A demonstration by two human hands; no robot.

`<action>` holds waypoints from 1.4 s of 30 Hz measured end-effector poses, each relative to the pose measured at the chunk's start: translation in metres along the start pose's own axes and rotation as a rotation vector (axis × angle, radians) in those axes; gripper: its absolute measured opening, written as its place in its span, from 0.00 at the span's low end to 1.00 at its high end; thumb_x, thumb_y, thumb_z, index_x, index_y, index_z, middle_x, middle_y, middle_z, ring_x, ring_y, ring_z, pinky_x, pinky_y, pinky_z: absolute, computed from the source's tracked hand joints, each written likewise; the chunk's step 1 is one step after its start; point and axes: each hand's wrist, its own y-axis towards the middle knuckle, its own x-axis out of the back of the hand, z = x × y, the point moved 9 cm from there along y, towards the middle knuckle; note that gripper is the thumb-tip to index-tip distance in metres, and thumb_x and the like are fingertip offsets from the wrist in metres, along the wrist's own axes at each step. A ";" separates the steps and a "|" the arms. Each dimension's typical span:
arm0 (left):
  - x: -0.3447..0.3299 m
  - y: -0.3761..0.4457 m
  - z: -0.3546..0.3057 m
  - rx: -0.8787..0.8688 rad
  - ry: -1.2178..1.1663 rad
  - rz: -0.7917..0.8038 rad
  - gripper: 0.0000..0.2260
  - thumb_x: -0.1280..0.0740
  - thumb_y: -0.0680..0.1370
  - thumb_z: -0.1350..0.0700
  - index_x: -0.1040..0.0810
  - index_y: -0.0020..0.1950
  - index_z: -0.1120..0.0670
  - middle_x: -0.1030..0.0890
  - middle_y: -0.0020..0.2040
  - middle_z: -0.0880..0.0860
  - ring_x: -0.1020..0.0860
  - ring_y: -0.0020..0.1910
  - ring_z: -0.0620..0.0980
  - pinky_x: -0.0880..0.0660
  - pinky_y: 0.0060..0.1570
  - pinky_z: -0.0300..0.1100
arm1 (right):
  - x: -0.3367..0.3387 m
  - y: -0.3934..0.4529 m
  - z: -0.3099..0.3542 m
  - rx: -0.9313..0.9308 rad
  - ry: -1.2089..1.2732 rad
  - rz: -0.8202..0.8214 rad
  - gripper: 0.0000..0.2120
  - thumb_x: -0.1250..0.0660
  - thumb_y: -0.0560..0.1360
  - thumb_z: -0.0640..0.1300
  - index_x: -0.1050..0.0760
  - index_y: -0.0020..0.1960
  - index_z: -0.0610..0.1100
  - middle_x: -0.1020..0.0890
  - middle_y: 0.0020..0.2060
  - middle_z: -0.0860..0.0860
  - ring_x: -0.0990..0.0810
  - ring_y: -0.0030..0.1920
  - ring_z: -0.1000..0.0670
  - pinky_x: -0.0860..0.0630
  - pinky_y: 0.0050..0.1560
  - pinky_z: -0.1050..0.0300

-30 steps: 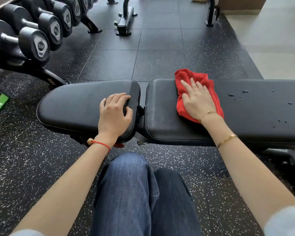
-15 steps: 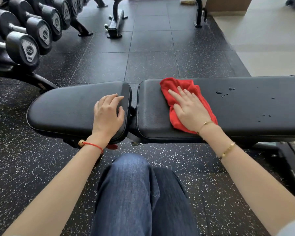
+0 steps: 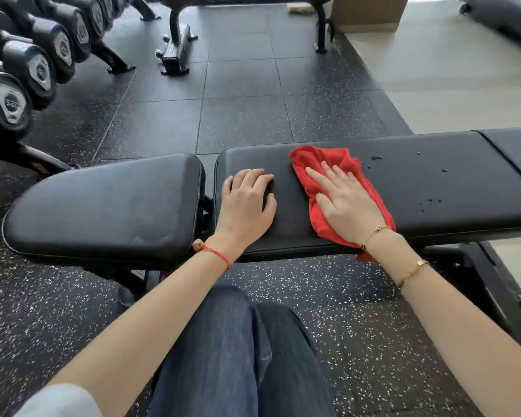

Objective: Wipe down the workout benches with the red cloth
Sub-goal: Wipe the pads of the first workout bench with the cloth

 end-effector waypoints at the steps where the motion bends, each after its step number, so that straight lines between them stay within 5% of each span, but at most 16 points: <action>1: 0.000 -0.001 0.001 0.001 0.003 -0.016 0.16 0.37 0.79 0.54 0.23 0.66 0.53 0.24 0.67 0.50 0.31 0.70 0.53 0.39 0.72 0.51 | 0.002 0.009 -0.014 -0.045 -0.006 0.005 0.26 0.47 0.81 0.46 0.46 0.78 0.54 0.46 0.78 0.48 0.49 0.78 0.47 0.57 0.78 0.50; 6: 0.004 -0.001 -0.004 0.012 0.019 -0.061 0.15 0.37 0.77 0.54 0.22 0.63 0.53 0.22 0.64 0.50 0.29 0.67 0.52 0.38 0.70 0.50 | 0.009 0.066 -0.044 -0.237 -0.072 0.015 0.26 0.50 0.81 0.47 0.49 0.79 0.50 0.49 0.78 0.44 0.50 0.78 0.44 0.57 0.77 0.48; 14: 0.004 -0.002 -0.005 0.013 0.028 -0.058 0.15 0.36 0.77 0.55 0.22 0.63 0.53 0.22 0.65 0.50 0.28 0.67 0.53 0.37 0.70 0.51 | -0.005 -0.008 0.024 0.117 -0.026 -0.011 0.26 0.45 0.80 0.46 0.44 0.77 0.53 0.44 0.78 0.47 0.46 0.78 0.46 0.55 0.77 0.51; 24: 0.005 -0.003 -0.007 0.015 0.054 -0.059 0.15 0.37 0.77 0.55 0.22 0.63 0.54 0.22 0.65 0.51 0.28 0.67 0.53 0.37 0.71 0.51 | 0.019 0.068 -0.070 -0.309 -0.077 -0.005 0.26 0.50 0.81 0.48 0.48 0.78 0.50 0.49 0.78 0.44 0.50 0.78 0.44 0.57 0.77 0.47; 32: 0.003 -0.003 -0.006 0.005 0.039 -0.063 0.15 0.36 0.77 0.55 0.22 0.62 0.54 0.22 0.64 0.51 0.28 0.67 0.54 0.36 0.70 0.53 | -0.003 0.009 0.001 0.055 -0.018 -0.013 0.26 0.46 0.80 0.46 0.45 0.78 0.53 0.45 0.78 0.46 0.48 0.78 0.45 0.56 0.77 0.50; 38: 0.003 -0.003 -0.006 0.000 0.059 -0.063 0.15 0.37 0.77 0.55 0.22 0.62 0.54 0.22 0.64 0.51 0.27 0.67 0.54 0.36 0.70 0.52 | 0.023 0.042 -0.097 -0.263 -0.073 0.001 0.26 0.49 0.81 0.46 0.48 0.78 0.51 0.48 0.78 0.44 0.48 0.78 0.43 0.56 0.77 0.47; 42: 0.005 -0.002 -0.007 0.007 0.052 -0.077 0.14 0.36 0.76 0.55 0.22 0.60 0.53 0.21 0.63 0.50 0.27 0.66 0.54 0.36 0.68 0.51 | 0.019 0.064 -0.075 -0.287 -0.096 -0.007 0.27 0.50 0.81 0.48 0.48 0.79 0.50 0.49 0.78 0.43 0.48 0.78 0.42 0.56 0.77 0.46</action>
